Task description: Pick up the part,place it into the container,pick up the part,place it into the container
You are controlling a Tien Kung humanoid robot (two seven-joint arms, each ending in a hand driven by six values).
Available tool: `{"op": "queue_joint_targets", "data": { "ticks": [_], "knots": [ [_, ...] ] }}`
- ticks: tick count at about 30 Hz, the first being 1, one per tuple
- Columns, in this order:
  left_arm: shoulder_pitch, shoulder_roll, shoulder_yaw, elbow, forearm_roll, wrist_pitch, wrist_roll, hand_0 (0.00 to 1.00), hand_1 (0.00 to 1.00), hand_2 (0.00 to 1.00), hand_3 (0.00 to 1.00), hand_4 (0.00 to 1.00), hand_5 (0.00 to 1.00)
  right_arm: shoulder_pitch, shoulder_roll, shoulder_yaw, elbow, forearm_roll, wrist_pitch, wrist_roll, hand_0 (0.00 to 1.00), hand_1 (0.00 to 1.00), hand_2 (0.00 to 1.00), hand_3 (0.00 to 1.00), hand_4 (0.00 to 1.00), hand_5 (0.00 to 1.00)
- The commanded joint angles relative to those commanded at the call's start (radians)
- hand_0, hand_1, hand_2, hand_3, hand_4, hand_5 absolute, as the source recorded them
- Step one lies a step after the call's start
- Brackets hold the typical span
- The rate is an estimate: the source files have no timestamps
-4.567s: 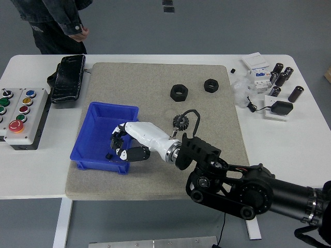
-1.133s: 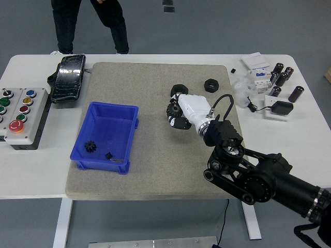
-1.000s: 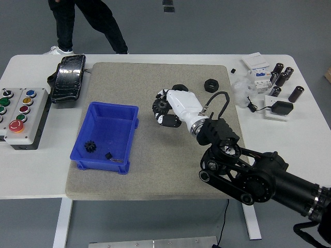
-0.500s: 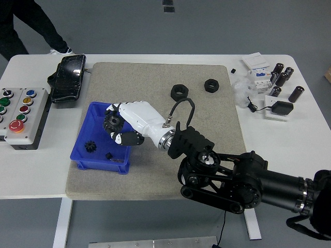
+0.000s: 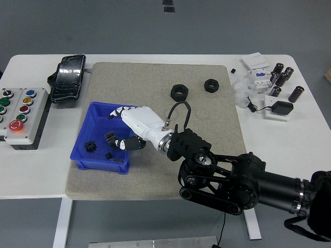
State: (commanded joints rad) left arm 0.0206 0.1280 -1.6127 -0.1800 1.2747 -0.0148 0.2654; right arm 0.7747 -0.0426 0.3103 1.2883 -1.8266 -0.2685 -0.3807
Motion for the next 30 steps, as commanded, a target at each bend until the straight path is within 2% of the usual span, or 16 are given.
{"op": "queue_joint_targets", "data": {
  "ticks": [6,11,14,15,18,20,21,25,26,27,30],
  "knots": [
    [0.0,-0.001,-0.001,0.0,0.002,0.0,-0.001,0.619,0.519,0.547,0.638,0.607,0.391,-0.011,-0.004,0.03,0.0,-0.002,-0.021,0.0,0.444,0.787,0.856,0.828,0.866,0.4],
    [0.0,-0.003,-0.003,0.0,0.005,-0.001,-0.002,0.619,0.519,0.546,0.638,0.606,0.397,-0.072,-0.025,0.134,0.009,0.003,-0.086,0.026,0.427,0.759,0.811,0.797,0.859,0.405],
    [0.0,-0.005,-0.004,0.0,0.007,-0.001,-0.002,0.619,0.519,0.546,0.638,0.606,0.397,-0.138,-0.047,0.23,-0.004,0.068,-0.149,0.086,0.427,0.759,0.811,0.797,0.859,0.405],
    [0.001,-0.005,-0.004,0.0,0.007,-0.001,-0.003,0.619,0.519,0.546,0.639,0.604,0.398,-0.159,-0.054,0.262,-0.011,0.096,-0.169,0.109,0.392,0.687,0.735,0.726,0.852,0.41],
    [0.002,-0.007,-0.006,0.0,0.007,-0.001,-0.004,0.619,0.519,0.546,0.639,0.604,0.398,-0.232,-0.071,0.369,-0.025,0.2,-0.227,0.197,0.392,0.687,0.735,0.726,0.852,0.41],
    [0.003,-0.008,-0.007,0.0,0.008,-0.001,-0.004,0.619,0.519,0.546,0.639,0.604,0.398,-0.282,-0.077,0.44,-0.023,0.268,-0.247,0.258,0.392,0.687,0.735,0.726,0.852,0.41],
    [0.004,-0.009,-0.007,0.0,0.006,0.0,-0.005,0.619,0.519,0.546,0.638,0.603,0.399,-0.308,-0.082,0.475,-0.016,0.299,-0.251,0.288,0.416,0.668,0.714,0.697,0.841,0.399],
    [0.009,-0.013,-0.01,0.0,0.007,0.0,-0.002,0.619,0.519,0.546,0.638,0.603,0.399,-0.427,-0.106,0.627,0.033,0.432,-0.245,0.419,0.416,0.668,0.714,0.697,0.841,0.399],
    [0.009,-0.013,-0.014,0.0,0.01,0.001,0.0,0.619,0.519,0.546,0.638,0.603,0.399,-0.453,-0.11,0.658,0.042,0.465,-0.235,0.449,0.416,0.668,0.714,0.697,0.841,0.399],
    [0.01,-0.013,-0.018,0.0,0.013,0.001,0.001,0.619,0.519,0.547,0.638,0.603,0.4,-0.483,-0.114,0.691,0.049,0.505,-0.221,0.484,0.468,0.673,0.699,0.673,0.839,0.44],
    [0.013,-0.009,-0.025,0.0,0.019,0.002,0.004,0.619,0.519,0.547,0.638,0.603,0.4,-0.561,-0.118,0.772,0.056,0.618,-0.164,0.58,0.468,0.673,0.699,0.673,0.839,0.44]
  ]
}}
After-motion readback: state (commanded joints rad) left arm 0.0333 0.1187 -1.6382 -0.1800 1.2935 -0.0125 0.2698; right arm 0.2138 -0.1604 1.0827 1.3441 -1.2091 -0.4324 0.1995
